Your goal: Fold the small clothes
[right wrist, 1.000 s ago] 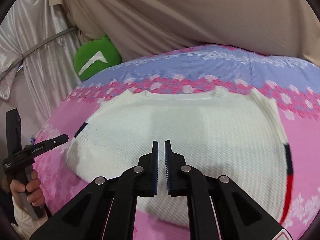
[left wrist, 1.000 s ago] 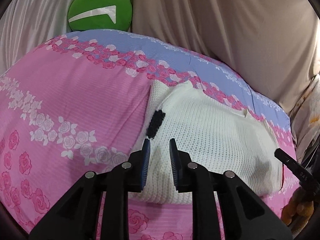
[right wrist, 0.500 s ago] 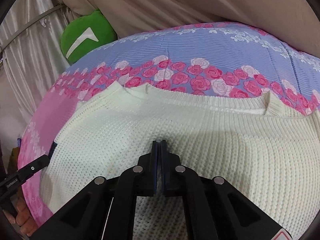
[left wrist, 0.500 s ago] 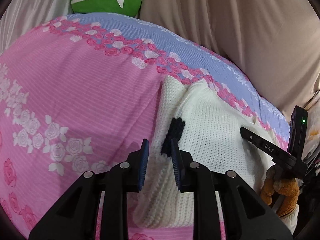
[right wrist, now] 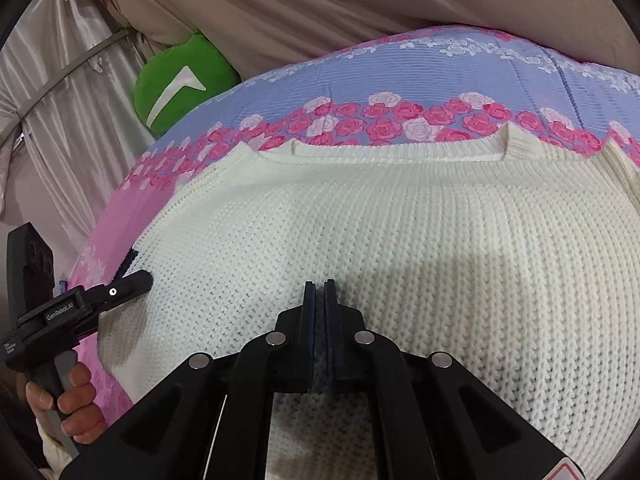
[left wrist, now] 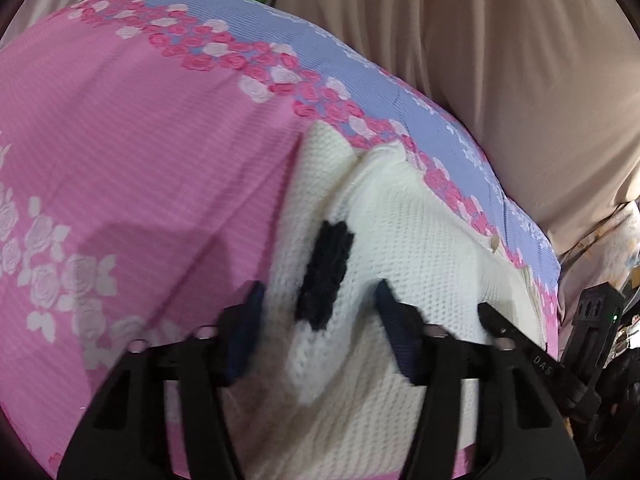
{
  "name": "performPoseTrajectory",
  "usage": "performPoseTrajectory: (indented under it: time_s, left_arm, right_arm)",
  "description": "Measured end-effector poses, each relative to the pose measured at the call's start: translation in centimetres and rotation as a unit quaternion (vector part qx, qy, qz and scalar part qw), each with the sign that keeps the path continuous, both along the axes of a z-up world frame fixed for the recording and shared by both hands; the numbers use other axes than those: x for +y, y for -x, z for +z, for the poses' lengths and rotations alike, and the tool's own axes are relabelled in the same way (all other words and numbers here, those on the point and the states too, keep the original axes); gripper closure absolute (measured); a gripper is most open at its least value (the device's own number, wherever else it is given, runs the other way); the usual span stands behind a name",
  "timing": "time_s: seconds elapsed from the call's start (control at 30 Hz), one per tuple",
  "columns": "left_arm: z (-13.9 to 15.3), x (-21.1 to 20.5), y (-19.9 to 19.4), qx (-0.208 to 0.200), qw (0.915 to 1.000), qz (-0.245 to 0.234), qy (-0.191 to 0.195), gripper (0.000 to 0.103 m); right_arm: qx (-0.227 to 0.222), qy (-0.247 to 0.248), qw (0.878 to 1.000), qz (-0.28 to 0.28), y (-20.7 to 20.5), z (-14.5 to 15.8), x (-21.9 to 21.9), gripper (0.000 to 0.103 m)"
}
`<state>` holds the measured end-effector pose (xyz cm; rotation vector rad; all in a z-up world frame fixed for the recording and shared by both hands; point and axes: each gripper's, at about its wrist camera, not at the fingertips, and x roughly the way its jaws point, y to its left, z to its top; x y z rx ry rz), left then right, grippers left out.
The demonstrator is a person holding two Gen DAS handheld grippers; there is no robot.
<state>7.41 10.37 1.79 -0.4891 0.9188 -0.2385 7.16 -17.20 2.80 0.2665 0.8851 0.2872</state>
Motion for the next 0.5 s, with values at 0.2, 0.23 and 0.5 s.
performPoseTrajectory:
  time_s: [0.2,0.23,0.5]
  left_arm:
    - [6.0,-4.5,1.4,-0.077,0.9962,-0.038,-0.014,0.083]
    - [7.1,-5.8,1.8,-0.093,0.9943,-0.049,-0.020,0.083]
    - [12.4,-20.1,4.9,-0.166,0.9665,-0.192,-0.040,0.083]
  right_arm:
    - [-0.024,-0.030,0.999,0.002,3.4,1.5,-1.4,0.091]
    - [-0.031,-0.031,0.999,-0.001,4.4,1.8,-1.9,0.091]
    - [-0.047,-0.024,0.997,-0.053,12.0,2.3,-8.8,0.091]
